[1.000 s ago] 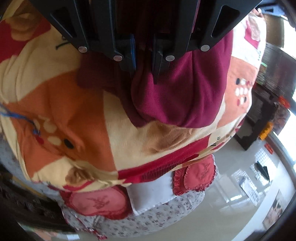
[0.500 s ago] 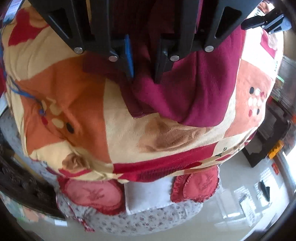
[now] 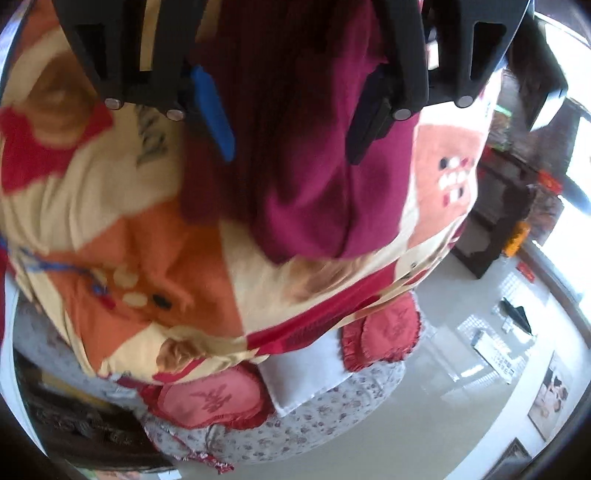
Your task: Fold small clothes
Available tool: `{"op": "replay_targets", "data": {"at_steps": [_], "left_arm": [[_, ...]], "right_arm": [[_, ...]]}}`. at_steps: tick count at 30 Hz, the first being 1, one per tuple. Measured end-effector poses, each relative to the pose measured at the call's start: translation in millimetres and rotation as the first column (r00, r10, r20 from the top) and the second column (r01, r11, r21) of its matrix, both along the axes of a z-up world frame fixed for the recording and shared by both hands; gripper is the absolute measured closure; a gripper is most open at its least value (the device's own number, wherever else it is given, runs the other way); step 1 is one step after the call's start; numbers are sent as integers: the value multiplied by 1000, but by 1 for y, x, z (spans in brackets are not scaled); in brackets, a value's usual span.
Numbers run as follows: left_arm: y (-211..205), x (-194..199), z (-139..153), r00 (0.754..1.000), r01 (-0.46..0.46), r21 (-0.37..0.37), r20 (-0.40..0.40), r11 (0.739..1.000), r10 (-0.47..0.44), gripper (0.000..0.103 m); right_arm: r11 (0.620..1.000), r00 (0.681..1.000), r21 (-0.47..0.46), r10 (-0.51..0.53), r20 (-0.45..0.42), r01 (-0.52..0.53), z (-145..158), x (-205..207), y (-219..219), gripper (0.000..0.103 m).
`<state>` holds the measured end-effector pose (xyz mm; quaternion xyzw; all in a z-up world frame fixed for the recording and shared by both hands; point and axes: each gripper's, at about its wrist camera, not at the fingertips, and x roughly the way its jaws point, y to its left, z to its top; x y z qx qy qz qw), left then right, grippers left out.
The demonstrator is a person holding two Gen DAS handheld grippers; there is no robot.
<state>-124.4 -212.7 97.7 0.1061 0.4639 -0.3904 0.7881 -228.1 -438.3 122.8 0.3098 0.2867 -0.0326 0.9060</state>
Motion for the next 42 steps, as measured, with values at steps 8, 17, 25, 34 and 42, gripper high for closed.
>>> {"op": "replay_targets", "data": {"at_steps": [8, 17, 25, 34, 42], "left_arm": [[22, -7, 19, 999, -26, -18, 17, 999, 27, 48], [24, 3, -10, 997, -75, 24, -32, 997, 76, 48], [19, -2, -9, 997, -77, 24, -15, 997, 77, 48], [16, -10, -8, 998, -65, 32, 5, 997, 65, 48], [19, -10, -5, 997, -77, 32, 20, 997, 76, 48]], "right_arm": [[990, 999, -142, -16, -45, 9, -5, -4, 25, 89], [998, 998, -13, -55, -4, 55, -16, -29, 7, 60], [989, 995, -106, 98, -37, -101, -27, -42, 60, 66], [981, 996, -195, -3, -91, -14, -36, -57, 55, 96], [992, 995, -124, -28, -92, 17, -40, -64, 45, 85]]}}
